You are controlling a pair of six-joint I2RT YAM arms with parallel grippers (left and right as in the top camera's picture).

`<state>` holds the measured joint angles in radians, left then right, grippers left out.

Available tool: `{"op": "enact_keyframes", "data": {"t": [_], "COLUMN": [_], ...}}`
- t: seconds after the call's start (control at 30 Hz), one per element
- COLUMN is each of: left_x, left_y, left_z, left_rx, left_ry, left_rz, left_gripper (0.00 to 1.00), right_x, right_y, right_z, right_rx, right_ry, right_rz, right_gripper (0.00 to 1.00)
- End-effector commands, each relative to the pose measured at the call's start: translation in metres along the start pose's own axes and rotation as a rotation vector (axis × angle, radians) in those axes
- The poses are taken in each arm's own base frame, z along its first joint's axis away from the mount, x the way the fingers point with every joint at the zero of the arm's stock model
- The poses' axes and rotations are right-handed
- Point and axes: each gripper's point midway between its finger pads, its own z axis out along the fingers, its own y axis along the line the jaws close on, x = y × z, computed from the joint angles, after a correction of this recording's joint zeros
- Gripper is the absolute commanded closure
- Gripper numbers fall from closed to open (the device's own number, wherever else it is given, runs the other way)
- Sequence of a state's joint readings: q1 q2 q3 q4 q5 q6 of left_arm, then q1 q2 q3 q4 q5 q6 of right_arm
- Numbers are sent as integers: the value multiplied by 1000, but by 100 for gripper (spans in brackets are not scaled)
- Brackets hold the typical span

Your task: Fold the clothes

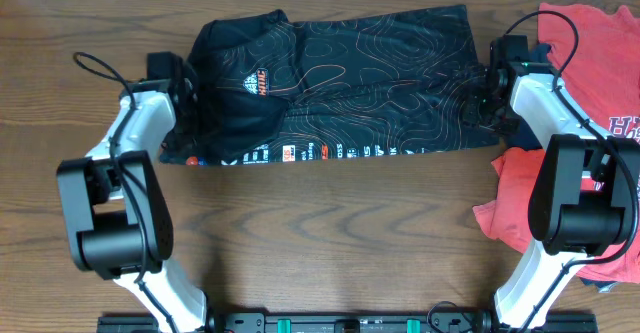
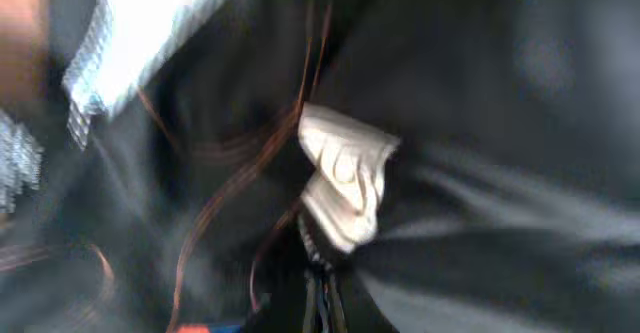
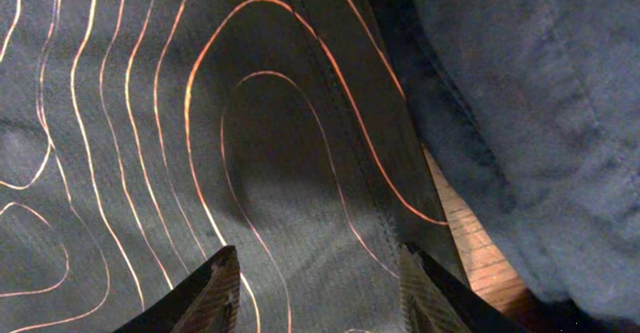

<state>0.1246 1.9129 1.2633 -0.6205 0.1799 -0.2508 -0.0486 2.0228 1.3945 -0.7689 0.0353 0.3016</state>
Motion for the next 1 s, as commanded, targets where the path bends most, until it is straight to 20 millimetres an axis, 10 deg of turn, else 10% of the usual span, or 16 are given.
{"op": "enact_keyframes", "data": {"t": [0.0, 0.07, 0.13, 0.2, 0.57, 0.97], "left_x": [-36, -38, -35, -28, -2, 9], "left_y": [-8, -9, -8, -5, 91, 83], "left_z": [-32, -32, -32, -31, -40, -14], "left_rx": [35, 38, 34, 22, -219, -81], "left_ry": [-142, -149, -138, -109, 6, 41], "left_rz": [-17, -30, -31, -31, -196, -224], "left_gripper": [94, 89, 45, 26, 12, 10], "right_x": [-1, -1, 0, 0, 0, -1], "right_y": [-6, -6, -6, -7, -7, -6], "right_z": [3, 3, 3, 3, 3, 3], "right_rx": [16, 16, 17, 17, 17, 16], "right_ry": [1, 1, 3, 3, 3, 1], "right_rz": [-1, -1, -1, -1, -1, -1], "right_gripper": [51, 51, 50, 50, 50, 50]}}
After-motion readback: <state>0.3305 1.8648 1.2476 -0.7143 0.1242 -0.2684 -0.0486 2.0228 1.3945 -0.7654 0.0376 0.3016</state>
